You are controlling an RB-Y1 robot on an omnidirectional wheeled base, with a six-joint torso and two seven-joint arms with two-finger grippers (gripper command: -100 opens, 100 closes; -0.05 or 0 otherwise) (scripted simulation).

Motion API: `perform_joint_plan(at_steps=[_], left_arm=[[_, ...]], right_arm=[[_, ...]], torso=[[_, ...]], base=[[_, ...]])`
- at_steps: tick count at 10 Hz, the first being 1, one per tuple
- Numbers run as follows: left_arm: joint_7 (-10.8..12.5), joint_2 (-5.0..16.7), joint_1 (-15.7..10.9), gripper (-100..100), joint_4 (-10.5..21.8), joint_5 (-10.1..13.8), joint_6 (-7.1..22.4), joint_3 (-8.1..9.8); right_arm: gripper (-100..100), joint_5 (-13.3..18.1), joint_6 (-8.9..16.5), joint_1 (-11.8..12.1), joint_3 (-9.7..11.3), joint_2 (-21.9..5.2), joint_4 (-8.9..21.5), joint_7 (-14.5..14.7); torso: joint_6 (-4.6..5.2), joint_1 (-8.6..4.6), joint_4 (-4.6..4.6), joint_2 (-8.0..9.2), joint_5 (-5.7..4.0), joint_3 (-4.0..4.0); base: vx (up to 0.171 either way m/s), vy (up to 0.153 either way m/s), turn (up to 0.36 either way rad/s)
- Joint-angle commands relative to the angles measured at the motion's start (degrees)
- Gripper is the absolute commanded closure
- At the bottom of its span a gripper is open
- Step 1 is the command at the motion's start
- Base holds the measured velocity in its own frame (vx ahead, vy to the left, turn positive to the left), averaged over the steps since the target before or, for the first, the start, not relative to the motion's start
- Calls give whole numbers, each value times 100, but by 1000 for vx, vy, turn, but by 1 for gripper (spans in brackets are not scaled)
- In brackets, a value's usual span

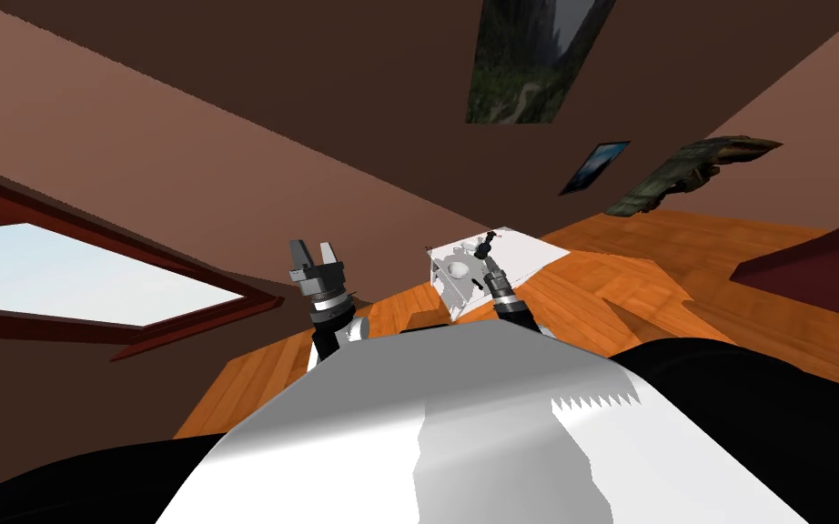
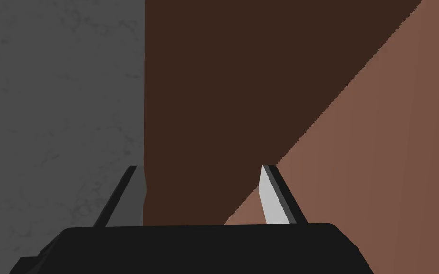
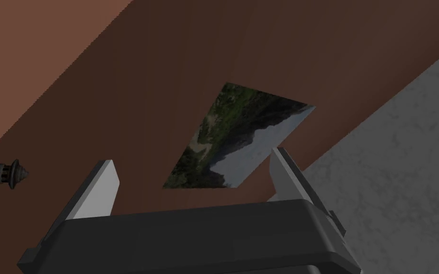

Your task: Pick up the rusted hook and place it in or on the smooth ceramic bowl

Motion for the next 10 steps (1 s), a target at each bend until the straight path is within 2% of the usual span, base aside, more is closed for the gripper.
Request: perform_joint_plan(at_steps=[1, 2, 3, 5, 6, 8, 9, 10], left_arm=[[0, 0, 0, 0, 0, 0, 0, 0], [0, 0, 0, 0, 0, 0, 0, 0], [0, 0, 0, 0, 0, 0, 0, 0], [0, 1, 0, 0, 0, 0, 0, 1], [0, 1, 0, 0, 0, 0, 0, 1], [0, 1, 0, 0, 0, 0, 0, 1], [0, 1, 1, 0, 0, 0, 0, 1], [0, 1, 1, 0, 0, 0, 0, 1]], right_arm=[[-100, 104, 278, 189, -86, -250, 246, 149], [-100, 196, 436, 316, -92, -357, 416, 279], [-100, 196, 436, 316, -92, -357, 416, 279], [-100, 385, 768, 565, -95, -556, 766, 579], [-100, 385, 768, 565, -95, -556, 766, 579], [-100, 577, 1112, 802, -85, -742, 1109, 921], [-100, 577, 1112, 802, -85, -742, 1124, 931], [-100, 673, 1287, 912, -76, -833, 1302, 1126]], torso=[[0, 0, 0, 0, 0, 0], [0, -3, -1, -8, 0, -5], [-1, -9, -3, -16, -2, -9], [1, -37, 0, 1, -7, 0], [0, -30, -1, -5, -6, -3], [0, -38, 1, 2, -8, 1], [0, -31, -3, -15, -7, -8], [1, -40, -3, -12, -8, -8]], base=[[94, 165, 106], [112, 152, 101], [75, 98, 30], [80, 86, 100], [68, 82, 26], [97, 89, 75], [105, 65, 54], [85, 49, 83]])
